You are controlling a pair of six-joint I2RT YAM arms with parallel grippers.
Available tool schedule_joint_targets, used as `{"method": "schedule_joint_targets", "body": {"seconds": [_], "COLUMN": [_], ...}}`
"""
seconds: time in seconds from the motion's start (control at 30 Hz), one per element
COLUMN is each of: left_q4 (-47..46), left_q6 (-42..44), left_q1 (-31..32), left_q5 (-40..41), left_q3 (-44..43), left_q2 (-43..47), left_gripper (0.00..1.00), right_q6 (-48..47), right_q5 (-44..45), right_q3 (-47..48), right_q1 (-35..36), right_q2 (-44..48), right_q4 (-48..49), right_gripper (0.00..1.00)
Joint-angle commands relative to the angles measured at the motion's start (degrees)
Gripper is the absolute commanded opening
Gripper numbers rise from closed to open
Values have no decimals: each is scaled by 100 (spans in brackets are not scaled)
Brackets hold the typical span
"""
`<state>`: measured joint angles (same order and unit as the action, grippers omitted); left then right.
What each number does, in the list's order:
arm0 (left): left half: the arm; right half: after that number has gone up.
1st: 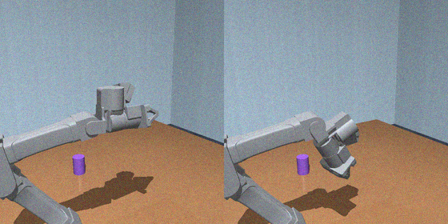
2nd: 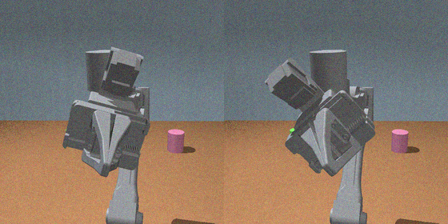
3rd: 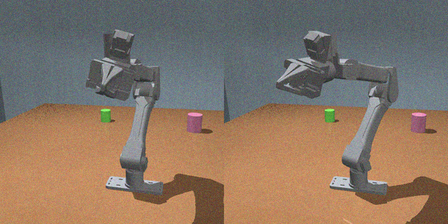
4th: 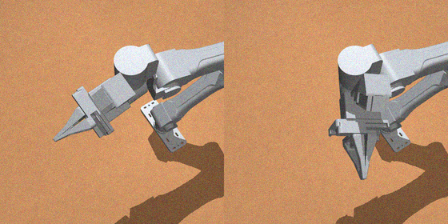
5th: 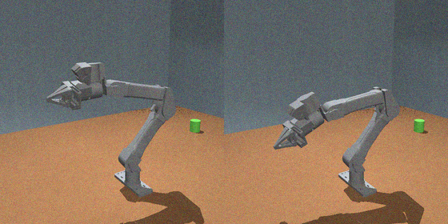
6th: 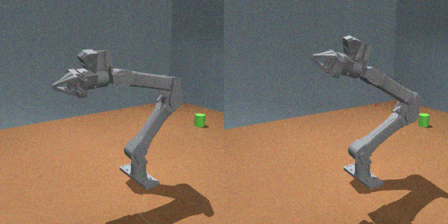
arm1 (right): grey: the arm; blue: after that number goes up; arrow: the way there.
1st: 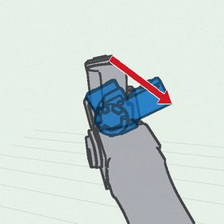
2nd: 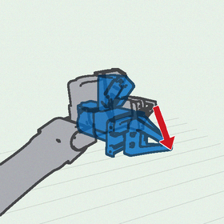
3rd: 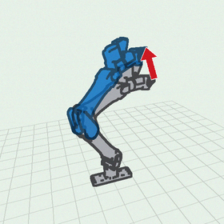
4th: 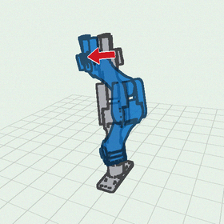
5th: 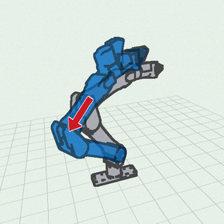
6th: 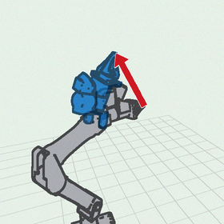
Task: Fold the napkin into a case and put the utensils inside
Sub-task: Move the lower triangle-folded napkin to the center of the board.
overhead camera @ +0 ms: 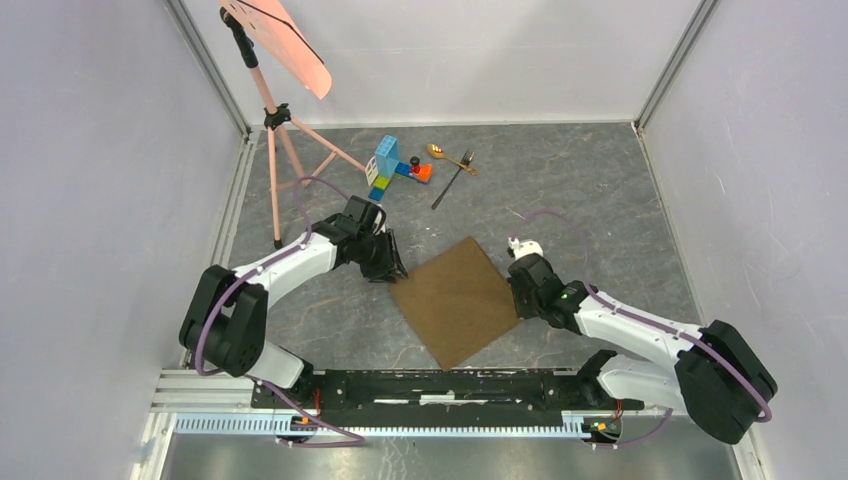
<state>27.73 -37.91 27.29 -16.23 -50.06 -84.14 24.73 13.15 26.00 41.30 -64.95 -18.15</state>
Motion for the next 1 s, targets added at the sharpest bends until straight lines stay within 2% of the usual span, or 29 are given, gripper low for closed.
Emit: {"method": "schedule_joint_targets", "body": {"seconds": [0.0, 0.13, 0.33, 0.47, 0.7, 0.87, 0.97], "left_q4": [-412, -662, -1077, -1021, -410, -326, -119], "left_q6": [-214, -366, -580, -573, -381, -322, -134], "left_q1": [21, 180, 457, 470, 369, 365, 398], "left_q5": [-265, -442, -537, -130, 932, 1109, 1096], "left_q3": [-22, 62, 82, -16, -640, -569, -630], "left_q2": [-203, -392, -776, -992, -1988, -1710, -1304], "left_gripper": [39, 31, 26, 22, 24, 23, 26], "right_q6": [297, 269, 107, 103, 111, -22, -167], "right_q5": [1012, 1189, 1191, 1190, 1278, 1289, 1149], "right_q3": [-152, -148, -228, -217, -235, -162, 17], "right_q1": [-277, -535, -645, -686, -772, -829, -834], "right_q2": [145, 321, 227, 192, 204, 85, 1], "right_q4": [-771, -847, -751, -748, -724, -554, -579], "right_gripper": [8, 8, 7, 6, 4, 4, 12]}}
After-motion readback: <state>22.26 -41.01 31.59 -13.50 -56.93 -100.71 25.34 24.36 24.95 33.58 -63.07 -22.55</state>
